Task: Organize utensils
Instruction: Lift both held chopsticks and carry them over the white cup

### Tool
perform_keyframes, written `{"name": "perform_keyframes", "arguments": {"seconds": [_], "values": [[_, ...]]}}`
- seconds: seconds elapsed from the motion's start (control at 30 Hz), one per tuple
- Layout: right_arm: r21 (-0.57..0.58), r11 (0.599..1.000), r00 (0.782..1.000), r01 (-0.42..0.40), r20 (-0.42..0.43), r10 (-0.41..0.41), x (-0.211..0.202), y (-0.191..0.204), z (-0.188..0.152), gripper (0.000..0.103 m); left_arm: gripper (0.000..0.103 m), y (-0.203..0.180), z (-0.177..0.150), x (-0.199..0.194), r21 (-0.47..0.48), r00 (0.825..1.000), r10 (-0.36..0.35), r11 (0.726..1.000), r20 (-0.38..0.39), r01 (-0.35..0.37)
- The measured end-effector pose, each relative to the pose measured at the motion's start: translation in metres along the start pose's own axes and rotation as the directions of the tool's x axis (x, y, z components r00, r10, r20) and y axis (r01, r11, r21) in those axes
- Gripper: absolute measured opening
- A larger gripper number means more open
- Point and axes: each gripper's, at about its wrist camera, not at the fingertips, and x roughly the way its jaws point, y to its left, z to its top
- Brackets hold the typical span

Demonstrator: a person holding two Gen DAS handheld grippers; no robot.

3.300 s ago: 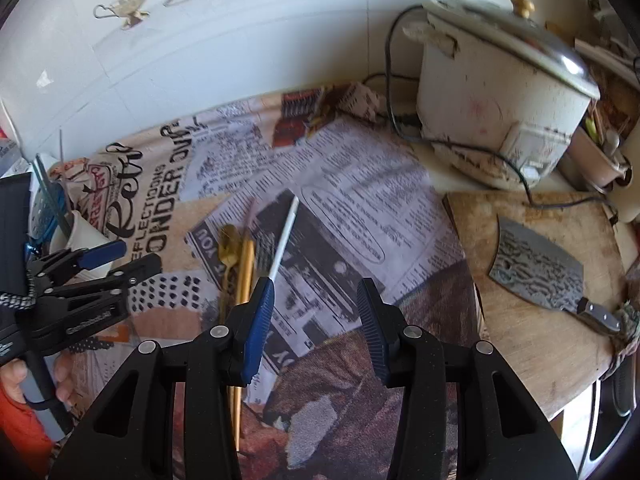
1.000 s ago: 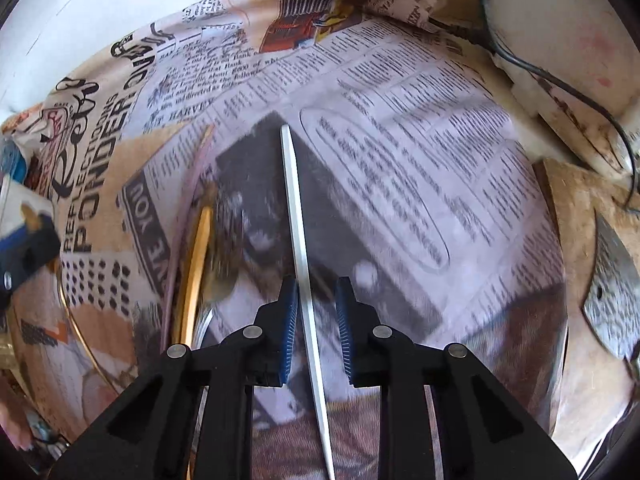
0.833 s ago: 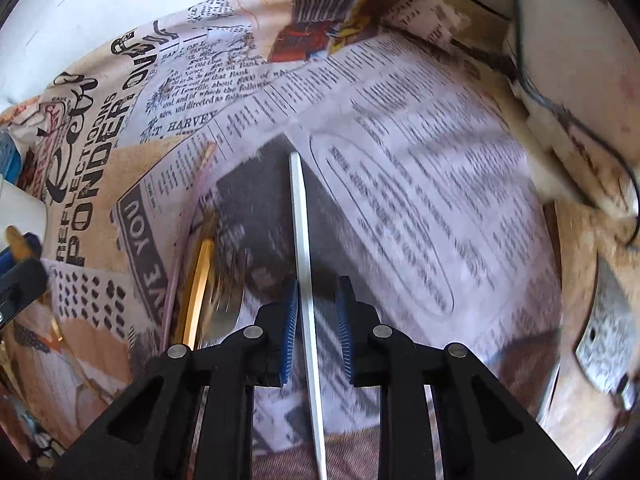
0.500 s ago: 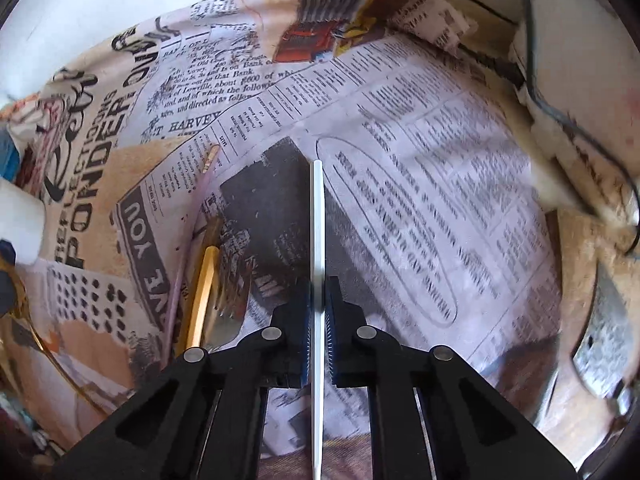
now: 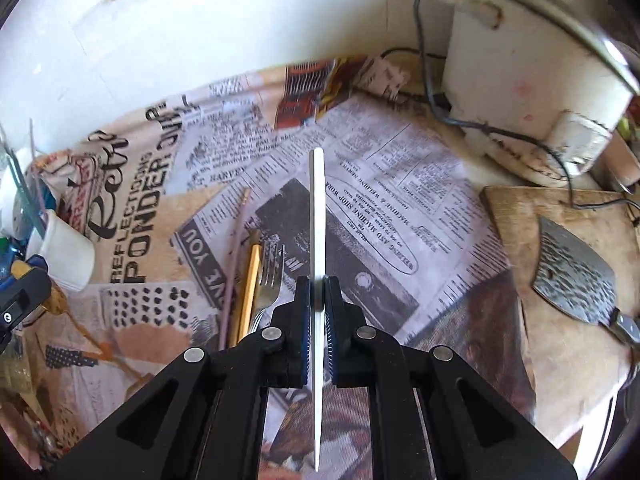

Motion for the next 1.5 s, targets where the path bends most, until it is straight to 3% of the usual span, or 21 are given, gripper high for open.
{"name": "perform_keyframes", "arguments": {"seconds": [0.1, 0.2, 0.3, 0.4, 0.53, 0.9, 1.2, 1.5], "values": [[0.006, 1.0, 0.999, 0.003, 0.038, -0.003, -0.014, 0.01, -0.005, 0.006, 0.027, -0.001, -0.003, -0.014, 0.001, 1.0, 0.0, 1.0, 0.022, 0.0], [0.005, 1.0, 0.997, -0.002, 0.082, 0.002, -0.031, 0.018, -0.01, 0.006, 0.007, 0.001, -0.005, -0.026, -0.006, 0.999, -0.019, 1.0, 0.035, 0.02], [0.003, 1.0, 0.993, -0.011, 0.121, 0.01, -0.046, 0.026, -0.013, 0.006, 0.002, 0.003, -0.007, -0.035, -0.009, 0.999, -0.016, 1.0, 0.047, 0.017], [0.0, 1.0, 0.988, -0.018, 0.155, 0.018, -0.06, 0.032, -0.014, 0.006, 0.002, 0.006, -0.012, -0.038, -0.001, 0.999, 0.018, 1.0, 0.049, -0.018], [-0.007, 0.999, 0.981, -0.038, 0.19, 0.039, -0.076, 0.04, -0.013, 0.006, 0.002, 0.014, -0.014, -0.048, -0.03, 0.999, -0.011, 0.999, 0.05, 0.012], [-0.071, 0.994, 0.956, -0.087, 0.273, 0.103, -0.11, 0.068, 0.0, 0.006, 0.002, 0.04, 0.001, -0.096, -0.111, 0.99, -0.004, 0.994, 0.144, 0.02], [-0.174, 0.974, 0.923, -0.149, 0.329, 0.2, -0.133, 0.105, 0.021, 0.006, 0.002, 0.071, 0.021, -0.145, -0.181, 0.97, 0.06, 0.983, 0.237, -0.016], [-0.3, 0.927, 0.881, -0.225, 0.344, 0.325, -0.146, 0.158, 0.038, 0.006, 0.002, 0.103, 0.035, -0.184, -0.233, 0.936, 0.155, 0.969, 0.316, -0.082]]}}
